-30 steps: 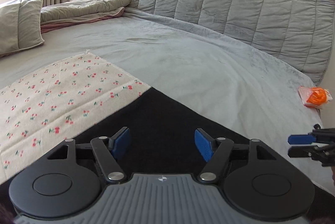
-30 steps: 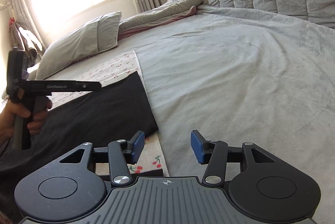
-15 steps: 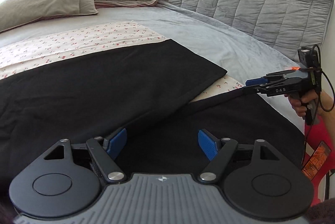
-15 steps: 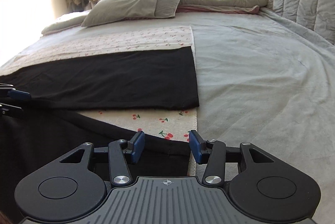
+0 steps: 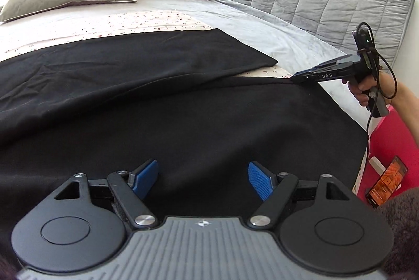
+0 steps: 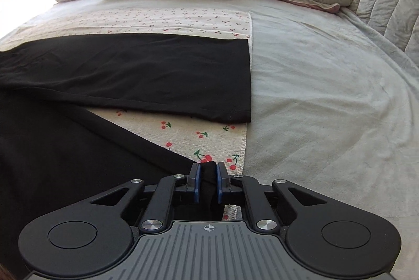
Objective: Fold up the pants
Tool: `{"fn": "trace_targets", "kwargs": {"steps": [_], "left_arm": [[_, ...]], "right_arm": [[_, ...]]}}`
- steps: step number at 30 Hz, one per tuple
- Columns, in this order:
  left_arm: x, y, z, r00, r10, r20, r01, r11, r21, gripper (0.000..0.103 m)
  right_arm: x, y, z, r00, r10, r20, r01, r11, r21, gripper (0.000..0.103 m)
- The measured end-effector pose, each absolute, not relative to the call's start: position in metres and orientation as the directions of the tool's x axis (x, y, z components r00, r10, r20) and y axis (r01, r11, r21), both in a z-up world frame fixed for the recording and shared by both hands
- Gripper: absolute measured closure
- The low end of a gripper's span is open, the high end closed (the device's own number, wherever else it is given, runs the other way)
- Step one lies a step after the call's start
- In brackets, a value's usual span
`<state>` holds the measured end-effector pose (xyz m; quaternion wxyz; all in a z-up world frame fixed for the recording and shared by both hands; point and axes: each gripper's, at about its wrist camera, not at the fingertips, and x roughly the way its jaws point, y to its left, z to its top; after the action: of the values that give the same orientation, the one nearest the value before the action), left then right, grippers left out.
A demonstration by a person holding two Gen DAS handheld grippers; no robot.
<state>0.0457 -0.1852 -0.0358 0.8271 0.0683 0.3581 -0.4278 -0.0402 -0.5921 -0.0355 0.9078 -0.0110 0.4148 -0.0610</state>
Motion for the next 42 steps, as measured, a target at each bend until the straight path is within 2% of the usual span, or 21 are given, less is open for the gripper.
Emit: {"fn": "trace_targets", "kwargs": {"steps": [5,6,8,11,14,17,20,22,25,27,30,35,38,40,42], "left_arm": [[0.036,-0.174,-0.032,0.361,-0.687,-0.630,0.775,0.597,-0.207,0.023],[0.034,-0.170,-0.030,0.353,-0.693,-0.628,0.779,0.590,-0.214,0.023],[0.030,-0.159,-0.026,0.352,-0.701,-0.621,0.782,0.585,-0.216,0.023],[0.029,-0.143,-0.020,0.389,-0.683,-0.618,0.774,0.606,-0.183,0.023],[0.036,-0.130,-0.019,0.409,-0.659,-0.632,0.766,0.624,-0.154,0.023],[0.040,-0.126,-0.023,0.366,-0.672,-0.643,0.796,0.585,-0.159,0.023],[0.044,-0.130,-0.035,0.300,-0.665,-0.684,0.808,0.558,-0.188,0.023],[0.037,-0.127,-0.039,0.285,-0.668,-0.687,0.819,0.542,-0.188,0.023],[0.018,-0.112,-0.043,0.250,-0.685,-0.684,0.835,0.511,-0.206,0.023],[0.003,-0.099,-0.046,0.231,-0.702,-0.673,0.849,0.484,-0.213,0.023],[-0.016,-0.083,-0.046,0.201,-0.716,-0.669,0.874,0.439,-0.207,0.023],[-0.025,-0.061,-0.033,0.119,-0.714,-0.690,0.889,0.386,-0.246,0.023],[-0.012,-0.048,-0.016,0.199,-0.731,-0.653,0.870,0.438,-0.226,0.023],[0.002,-0.042,-0.008,0.298,-0.717,-0.630,0.844,0.506,-0.177,0.023],[0.021,-0.039,-0.006,0.362,-0.689,-0.628,0.822,0.553,-0.132,0.023]], "right_arm": [[-0.033,-0.585,-0.041,0.609,-0.234,-0.758,0.174,0.972,-0.161,0.094],[-0.032,-0.583,-0.042,0.606,-0.246,-0.756,0.179,0.969,-0.172,0.092],[-0.032,-0.578,-0.036,0.612,-0.277,-0.741,0.209,0.960,-0.186,0.081],[-0.036,-0.567,-0.015,0.648,-0.263,-0.715,0.228,0.962,-0.147,0.079],[-0.033,-0.523,0.011,0.701,-0.129,-0.702,0.100,0.992,-0.083,0.079],[-0.027,-0.446,0.024,0.703,0.111,-0.703,-0.179,0.984,-0.023,0.077],[-0.018,-0.366,0.014,0.601,0.341,-0.723,-0.431,0.900,0.065,0.076],[-0.010,-0.330,-0.001,0.530,0.416,-0.739,-0.506,0.855,0.119,0.077],[-0.006,-0.297,-0.025,0.439,0.386,-0.811,-0.537,0.837,0.108,0.077],[-0.022,-0.292,-0.031,0.455,0.366,-0.812,-0.557,0.828,0.061,0.076],[-0.041,-0.306,-0.028,0.425,0.353,-0.833,-0.517,0.850,0.097,0.076],[-0.061,-0.305,-0.012,0.385,0.272,-0.882,-0.507,0.861,0.044,0.076],[-0.053,-0.292,-0.001,0.422,0.297,-0.857,-0.501,0.864,0.053,0.075],[-0.036,-0.277,0.003,0.460,0.307,-0.833,-0.497,0.867,0.044,0.063],[-0.014,-0.258,0.002,0.490,0.315,-0.813,-0.494,0.869,0.039,0.061]]}}
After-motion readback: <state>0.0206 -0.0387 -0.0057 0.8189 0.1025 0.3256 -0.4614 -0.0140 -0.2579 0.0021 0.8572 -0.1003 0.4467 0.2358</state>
